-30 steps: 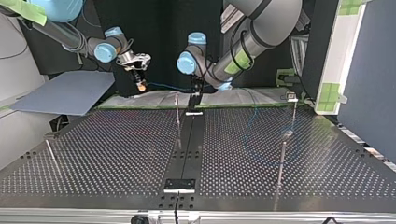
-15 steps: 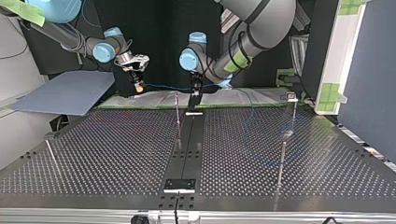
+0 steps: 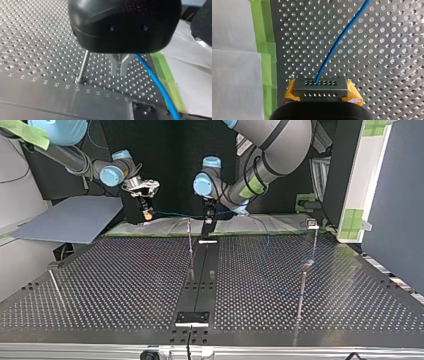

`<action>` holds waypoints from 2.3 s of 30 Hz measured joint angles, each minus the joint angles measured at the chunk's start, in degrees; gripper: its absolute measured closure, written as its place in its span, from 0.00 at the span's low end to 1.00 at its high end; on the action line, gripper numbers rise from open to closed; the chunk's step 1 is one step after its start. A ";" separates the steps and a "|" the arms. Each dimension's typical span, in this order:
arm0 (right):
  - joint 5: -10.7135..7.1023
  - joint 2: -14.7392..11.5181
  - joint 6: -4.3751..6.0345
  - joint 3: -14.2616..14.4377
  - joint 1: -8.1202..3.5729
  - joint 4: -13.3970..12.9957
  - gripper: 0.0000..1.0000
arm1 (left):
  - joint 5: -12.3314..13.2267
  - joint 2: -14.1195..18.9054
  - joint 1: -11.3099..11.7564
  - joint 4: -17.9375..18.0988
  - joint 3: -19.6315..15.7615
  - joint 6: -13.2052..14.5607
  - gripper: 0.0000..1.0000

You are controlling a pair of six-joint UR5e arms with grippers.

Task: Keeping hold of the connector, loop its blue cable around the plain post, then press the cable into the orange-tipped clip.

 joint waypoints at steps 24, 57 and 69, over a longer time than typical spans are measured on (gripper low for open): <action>0.56 3.34 -1.54 -2.02 -0.68 2.89 1.00 | 1.63 -2.61 1.21 -2.55 4.37 0.00 0.99; 0.55 3.36 -1.93 -7.10 -1.79 6.45 1.00 | 4.21 -3.00 3.25 -6.16 9.27 -0.14 0.99; -0.22 3.34 -3.36 -7.89 -1.86 5.19 1.00 | 4.21 -3.01 3.31 -6.17 9.27 -0.14 0.99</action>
